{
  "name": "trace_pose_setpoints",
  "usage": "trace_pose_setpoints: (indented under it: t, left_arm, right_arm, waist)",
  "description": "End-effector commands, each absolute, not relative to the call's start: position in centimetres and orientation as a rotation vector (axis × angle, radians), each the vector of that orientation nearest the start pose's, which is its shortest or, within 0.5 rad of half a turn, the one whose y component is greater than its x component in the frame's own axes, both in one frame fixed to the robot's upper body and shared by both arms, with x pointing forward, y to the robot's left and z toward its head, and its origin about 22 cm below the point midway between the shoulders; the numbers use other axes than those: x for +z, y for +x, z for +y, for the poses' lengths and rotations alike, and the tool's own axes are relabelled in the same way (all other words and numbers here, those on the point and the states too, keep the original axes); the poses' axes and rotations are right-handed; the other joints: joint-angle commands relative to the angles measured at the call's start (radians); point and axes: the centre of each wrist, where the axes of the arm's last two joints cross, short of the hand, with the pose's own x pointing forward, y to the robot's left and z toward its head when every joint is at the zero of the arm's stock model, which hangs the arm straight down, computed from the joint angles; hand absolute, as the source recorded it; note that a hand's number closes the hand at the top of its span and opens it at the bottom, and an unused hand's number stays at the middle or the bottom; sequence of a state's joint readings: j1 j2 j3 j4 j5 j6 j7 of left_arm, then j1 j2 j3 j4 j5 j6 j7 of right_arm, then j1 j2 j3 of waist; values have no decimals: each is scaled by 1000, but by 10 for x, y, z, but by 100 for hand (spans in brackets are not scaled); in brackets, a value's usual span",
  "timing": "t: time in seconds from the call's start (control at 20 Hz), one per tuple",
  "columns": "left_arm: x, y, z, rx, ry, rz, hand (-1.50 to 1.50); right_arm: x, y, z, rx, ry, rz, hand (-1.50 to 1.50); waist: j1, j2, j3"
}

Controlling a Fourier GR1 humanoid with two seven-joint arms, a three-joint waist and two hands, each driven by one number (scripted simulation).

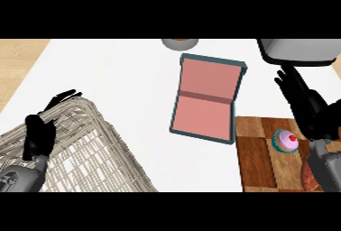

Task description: Pick the sweet potato from the cutting board and place it in the cardboard box

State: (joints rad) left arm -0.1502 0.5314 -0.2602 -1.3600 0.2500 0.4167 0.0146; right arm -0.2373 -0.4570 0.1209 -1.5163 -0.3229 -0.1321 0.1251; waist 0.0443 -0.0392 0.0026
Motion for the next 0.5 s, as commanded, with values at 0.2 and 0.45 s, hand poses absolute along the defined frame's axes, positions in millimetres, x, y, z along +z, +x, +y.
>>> trace_pose_setpoints:
  t: [0.2, 0.45]
  left_arm:
    - [23, 249, 310, -140, 456, -1464, 0]
    - [19, 241, 304, -107, 408, -1441, 0]
  right_arm:
    - [131, 292, -354, -229, -396, -1897, -150]
    - [63, 262, -400, -447, -898, -1531, -150]
  waist:
    - [-60, 32, 0]
    - [-96, 45, 0]
